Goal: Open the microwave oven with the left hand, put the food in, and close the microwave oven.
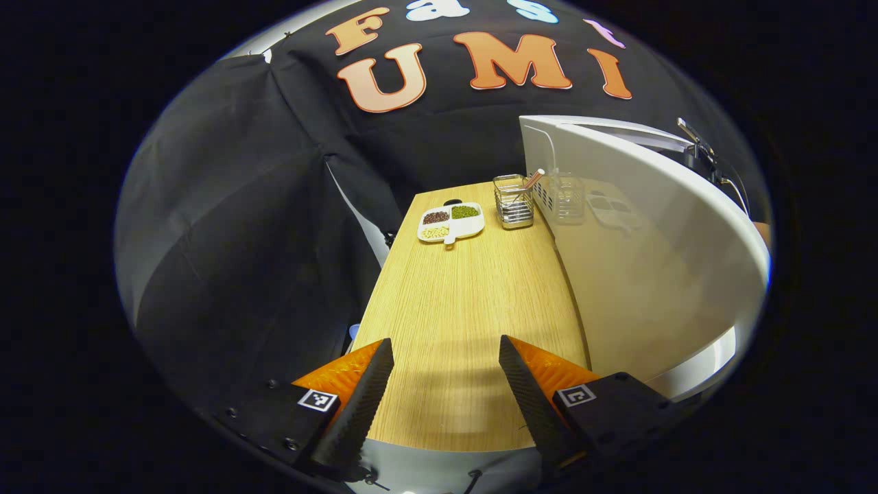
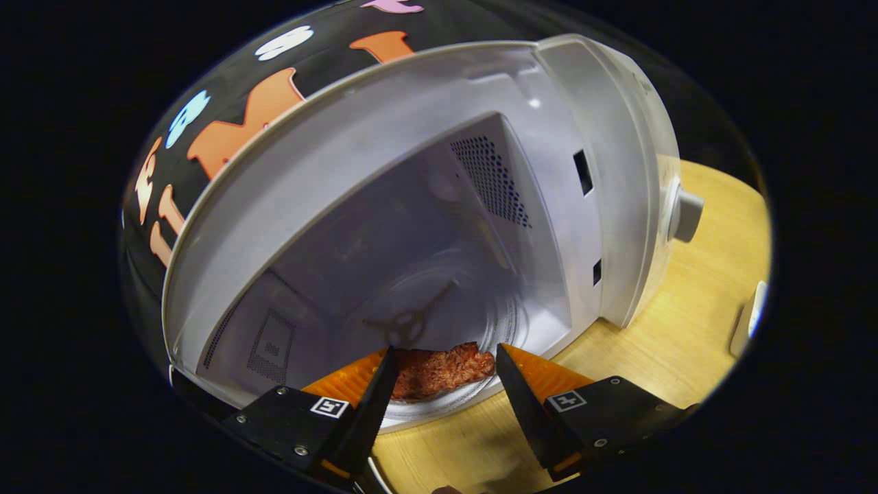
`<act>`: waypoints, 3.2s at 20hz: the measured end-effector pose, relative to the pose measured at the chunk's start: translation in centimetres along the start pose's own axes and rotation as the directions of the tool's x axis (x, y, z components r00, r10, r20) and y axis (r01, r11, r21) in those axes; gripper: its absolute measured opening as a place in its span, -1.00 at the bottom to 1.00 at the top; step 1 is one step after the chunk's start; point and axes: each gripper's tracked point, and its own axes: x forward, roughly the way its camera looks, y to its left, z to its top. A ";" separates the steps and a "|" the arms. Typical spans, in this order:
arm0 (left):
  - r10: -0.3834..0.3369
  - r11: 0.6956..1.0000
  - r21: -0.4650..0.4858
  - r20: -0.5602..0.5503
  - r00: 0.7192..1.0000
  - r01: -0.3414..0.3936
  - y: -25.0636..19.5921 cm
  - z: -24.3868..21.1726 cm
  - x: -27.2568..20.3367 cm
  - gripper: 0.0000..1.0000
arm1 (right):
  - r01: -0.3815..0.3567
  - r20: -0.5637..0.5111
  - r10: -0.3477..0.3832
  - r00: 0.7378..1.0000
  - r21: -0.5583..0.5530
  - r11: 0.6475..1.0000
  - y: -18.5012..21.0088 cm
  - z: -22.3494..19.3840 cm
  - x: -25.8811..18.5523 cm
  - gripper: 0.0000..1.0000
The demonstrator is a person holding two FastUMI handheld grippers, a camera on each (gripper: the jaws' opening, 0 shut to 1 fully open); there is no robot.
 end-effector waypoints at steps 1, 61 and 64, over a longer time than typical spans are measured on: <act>-0.003 1.000 -0.001 0.012 1.000 0.003 -0.4 0.4 -0.2 0.84 | -0.010 0.004 0.010 1.000 -0.022 1.000 0.0 0.8 -0.8 0.82; -0.327 0.942 0.138 0.192 0.925 0.305 -45.7 20.0 7.9 -0.91 | -0.052 0.199 0.189 0.962 -0.544 0.838 -20.6 21.7 -30.2 0.90; -0.297 0.951 0.144 0.184 0.937 0.273 -45.8 19.7 8.3 -0.90 | -0.066 0.191 0.206 0.960 -0.560 0.826 -20.5 22.0 -30.5 0.90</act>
